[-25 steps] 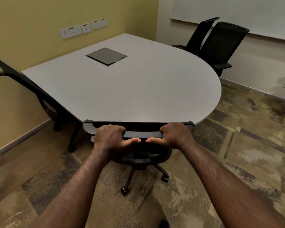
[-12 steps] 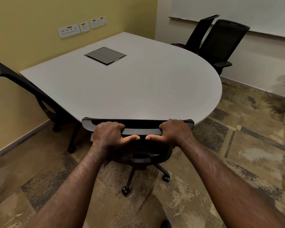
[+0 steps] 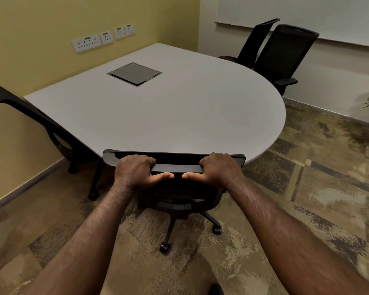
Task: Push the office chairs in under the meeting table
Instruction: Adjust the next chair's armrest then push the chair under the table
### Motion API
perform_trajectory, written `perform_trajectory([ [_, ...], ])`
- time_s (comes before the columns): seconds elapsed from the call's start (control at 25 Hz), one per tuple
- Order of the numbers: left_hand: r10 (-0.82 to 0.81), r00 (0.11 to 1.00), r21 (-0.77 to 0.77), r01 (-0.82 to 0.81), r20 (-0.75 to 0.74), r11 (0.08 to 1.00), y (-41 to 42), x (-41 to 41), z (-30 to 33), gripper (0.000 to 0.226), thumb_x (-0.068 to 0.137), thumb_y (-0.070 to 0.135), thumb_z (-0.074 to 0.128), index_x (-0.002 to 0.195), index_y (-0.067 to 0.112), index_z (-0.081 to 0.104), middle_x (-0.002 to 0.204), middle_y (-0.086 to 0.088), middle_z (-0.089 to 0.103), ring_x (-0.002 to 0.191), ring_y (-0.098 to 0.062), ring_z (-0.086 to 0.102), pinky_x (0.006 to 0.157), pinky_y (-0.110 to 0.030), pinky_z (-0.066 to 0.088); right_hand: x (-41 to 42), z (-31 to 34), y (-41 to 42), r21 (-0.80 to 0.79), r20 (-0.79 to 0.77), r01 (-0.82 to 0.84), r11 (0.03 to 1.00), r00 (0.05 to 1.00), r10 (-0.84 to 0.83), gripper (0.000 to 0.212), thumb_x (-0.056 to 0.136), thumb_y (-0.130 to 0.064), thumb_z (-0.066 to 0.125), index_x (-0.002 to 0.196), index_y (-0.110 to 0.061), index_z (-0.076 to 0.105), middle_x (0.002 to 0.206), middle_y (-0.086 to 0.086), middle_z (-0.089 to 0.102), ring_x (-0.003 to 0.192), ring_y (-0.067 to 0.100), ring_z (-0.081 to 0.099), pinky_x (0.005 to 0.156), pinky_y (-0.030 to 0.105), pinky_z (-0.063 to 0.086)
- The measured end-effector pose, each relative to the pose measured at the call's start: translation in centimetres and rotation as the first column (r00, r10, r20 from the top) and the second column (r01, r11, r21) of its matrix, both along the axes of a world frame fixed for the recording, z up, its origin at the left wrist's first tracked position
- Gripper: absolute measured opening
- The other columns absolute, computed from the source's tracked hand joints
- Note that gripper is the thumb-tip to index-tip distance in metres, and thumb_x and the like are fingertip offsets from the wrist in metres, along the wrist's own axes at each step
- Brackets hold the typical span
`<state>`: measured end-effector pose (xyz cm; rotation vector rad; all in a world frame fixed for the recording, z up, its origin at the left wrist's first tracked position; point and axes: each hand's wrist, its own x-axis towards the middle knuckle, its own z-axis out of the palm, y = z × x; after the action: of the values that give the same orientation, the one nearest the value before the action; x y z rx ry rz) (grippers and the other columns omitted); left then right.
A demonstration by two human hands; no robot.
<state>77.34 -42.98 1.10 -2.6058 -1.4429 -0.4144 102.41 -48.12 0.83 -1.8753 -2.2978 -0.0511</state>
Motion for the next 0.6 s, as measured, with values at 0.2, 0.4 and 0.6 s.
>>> perform_trajectory([
  [0.2,-0.003,1.0,-0.015,0.003,-0.008,1.0,-0.5,-0.2,-0.2,0.083,0.061,0.102,0.018,0.05,0.022,0.04,0.047,0.011,0.042,0.044,-0.01,0.042,0.046,-0.024,0.023,-0.1,0.0,-0.6,0.0,0.017,-0.004,1.0,1.0,0.004,0.085,0.062,-0.1,0.011,0.051,-0.023,0.044,0.048,-0.006,0.045,0.044,0.011,0.042,0.046,0.027,0.024],
  [0.4,-0.002,1.0,-0.038,0.001,-0.019,0.999,-1.2,-0.5,-0.4,0.082,0.059,0.102,0.018,0.052,0.023,0.039,0.049,0.012,0.042,0.046,-0.008,0.041,0.046,-0.025,0.026,-0.3,-0.3,-1.5,-0.001,0.02,0.005,1.0,1.0,-0.005,0.084,0.062,-0.1,0.014,0.052,-0.023,0.045,0.048,-0.006,0.045,0.045,0.011,0.043,0.047,0.028,0.026],
  [0.6,-0.02,1.0,-0.075,0.019,-0.006,0.997,-1.8,-0.4,-0.6,0.079,0.059,0.102,0.02,0.054,0.026,0.037,0.05,0.013,0.04,0.046,-0.002,0.036,0.045,-0.025,0.021,-0.3,-0.1,-2.6,-0.011,0.006,0.041,0.999,0.999,-0.04,0.081,0.062,-0.1,0.018,0.054,-0.024,0.044,0.049,-0.008,0.046,0.046,0.009,0.043,0.047,0.028,0.028],
])
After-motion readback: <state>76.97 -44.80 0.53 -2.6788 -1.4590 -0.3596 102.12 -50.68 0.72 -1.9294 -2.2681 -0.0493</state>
